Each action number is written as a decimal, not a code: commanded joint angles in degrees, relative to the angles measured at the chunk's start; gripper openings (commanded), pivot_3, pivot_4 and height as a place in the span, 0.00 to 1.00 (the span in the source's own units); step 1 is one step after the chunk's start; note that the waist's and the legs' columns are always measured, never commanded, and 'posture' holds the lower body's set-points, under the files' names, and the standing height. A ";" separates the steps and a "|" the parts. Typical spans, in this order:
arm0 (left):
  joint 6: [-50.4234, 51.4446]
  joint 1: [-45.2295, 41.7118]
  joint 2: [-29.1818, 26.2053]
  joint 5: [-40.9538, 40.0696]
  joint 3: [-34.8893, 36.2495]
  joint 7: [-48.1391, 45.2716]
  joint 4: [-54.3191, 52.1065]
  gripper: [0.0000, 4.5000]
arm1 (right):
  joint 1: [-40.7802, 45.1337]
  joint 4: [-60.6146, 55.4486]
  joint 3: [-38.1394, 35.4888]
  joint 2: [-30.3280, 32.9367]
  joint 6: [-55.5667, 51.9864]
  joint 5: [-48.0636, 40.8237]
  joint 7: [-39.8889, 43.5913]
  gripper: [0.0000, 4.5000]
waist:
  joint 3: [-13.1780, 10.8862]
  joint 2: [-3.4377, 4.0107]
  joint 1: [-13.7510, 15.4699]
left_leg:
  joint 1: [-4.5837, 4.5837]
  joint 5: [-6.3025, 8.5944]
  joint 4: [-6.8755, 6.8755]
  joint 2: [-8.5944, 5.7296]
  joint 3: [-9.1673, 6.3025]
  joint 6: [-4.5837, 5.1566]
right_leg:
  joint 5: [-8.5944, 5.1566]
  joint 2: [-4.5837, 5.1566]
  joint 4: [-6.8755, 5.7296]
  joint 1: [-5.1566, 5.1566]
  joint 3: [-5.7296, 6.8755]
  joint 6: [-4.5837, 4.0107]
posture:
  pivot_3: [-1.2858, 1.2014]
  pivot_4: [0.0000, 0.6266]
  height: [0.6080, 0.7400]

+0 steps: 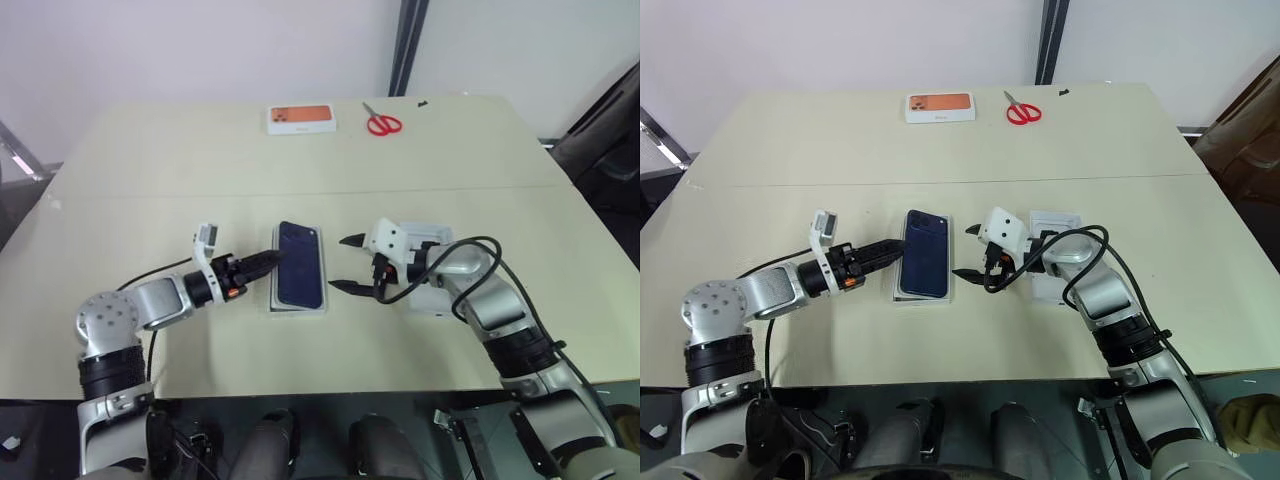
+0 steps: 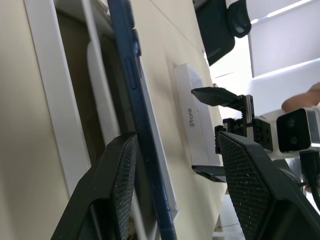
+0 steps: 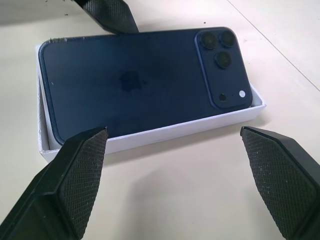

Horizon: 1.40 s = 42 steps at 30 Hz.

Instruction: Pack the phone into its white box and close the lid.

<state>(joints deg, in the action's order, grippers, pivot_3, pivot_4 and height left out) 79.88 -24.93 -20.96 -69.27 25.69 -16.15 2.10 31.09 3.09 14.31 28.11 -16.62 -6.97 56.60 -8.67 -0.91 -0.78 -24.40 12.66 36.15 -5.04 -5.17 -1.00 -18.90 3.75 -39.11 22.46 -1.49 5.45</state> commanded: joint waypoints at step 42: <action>-22.29 -4.73 3.44 30.01 -25.35 -15.48 2.40 0.00 | -1.07 4.51 0.83 2.79 9.28 11.54 -7.15 0.01 | -0.01 0.01 0.47 | -0.01 0.00 0.03 -0.05 0.00 0.01 | 0.00 0.03 0.01 -0.06 0.04 0.00 | 0.52 0.24 0.95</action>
<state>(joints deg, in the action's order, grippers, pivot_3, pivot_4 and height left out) 58.57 -27.49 -18.94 -39.10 2.11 -29.88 4.87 30.52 10.97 16.59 30.31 -7.60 5.90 48.77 -8.68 -0.90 -0.30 -24.41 12.66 36.18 -5.09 -5.17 -0.99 -18.90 3.77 -39.10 22.40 -1.45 5.45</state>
